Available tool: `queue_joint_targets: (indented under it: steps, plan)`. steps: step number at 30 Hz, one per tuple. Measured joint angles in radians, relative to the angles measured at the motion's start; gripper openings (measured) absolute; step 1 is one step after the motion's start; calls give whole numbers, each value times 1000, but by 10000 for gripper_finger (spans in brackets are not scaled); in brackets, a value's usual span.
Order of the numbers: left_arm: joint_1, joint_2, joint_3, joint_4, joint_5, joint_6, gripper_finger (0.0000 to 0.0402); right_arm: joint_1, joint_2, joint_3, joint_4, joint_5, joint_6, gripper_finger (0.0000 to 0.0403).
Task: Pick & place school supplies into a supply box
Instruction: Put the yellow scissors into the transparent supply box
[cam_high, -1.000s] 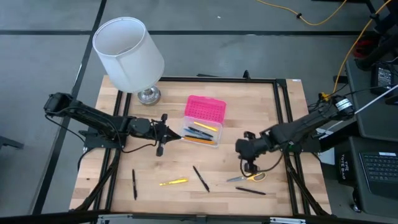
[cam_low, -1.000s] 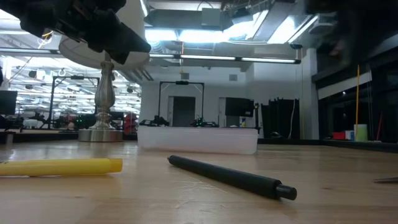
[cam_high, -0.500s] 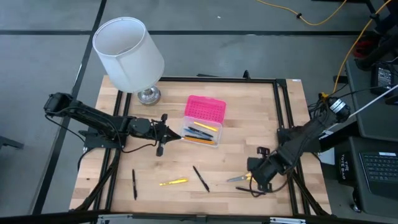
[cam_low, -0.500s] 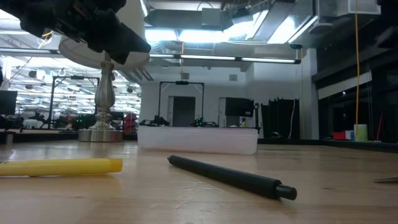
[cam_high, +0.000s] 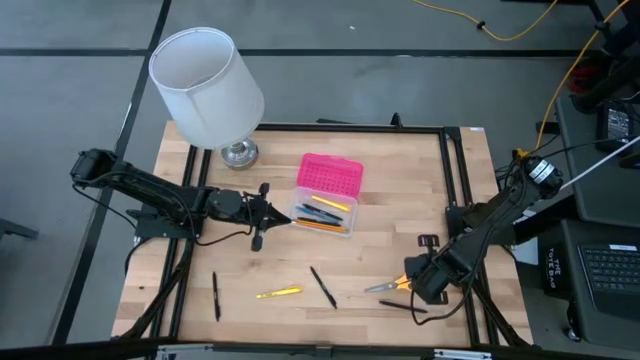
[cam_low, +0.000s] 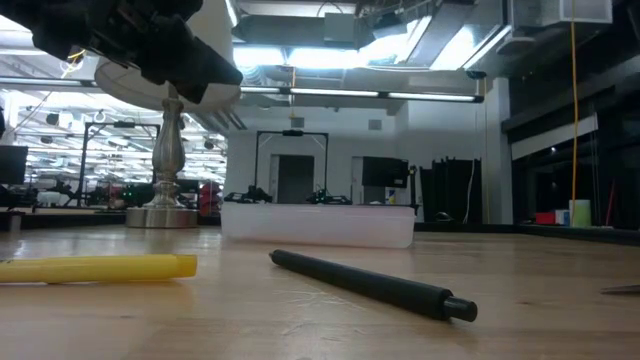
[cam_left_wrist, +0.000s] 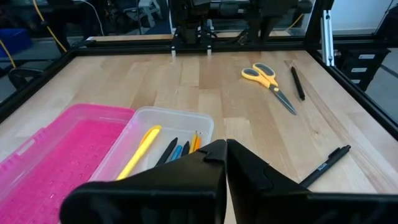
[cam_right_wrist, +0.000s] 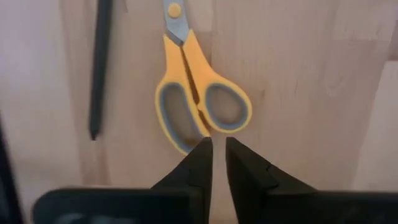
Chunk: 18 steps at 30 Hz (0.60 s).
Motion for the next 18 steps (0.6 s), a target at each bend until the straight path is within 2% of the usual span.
queue_joint_targets:
  steps: [7,13,18]
  plan:
    - [0,0,0,0,0,0,2,0,0,-70,106,1,-73,102]
    - [0,0,0,0,0,0,4,0,0,-106,163,9,-75,147]
    - [0,0,0,0,0,0,5,0,0,-144,237,9,-75,168]
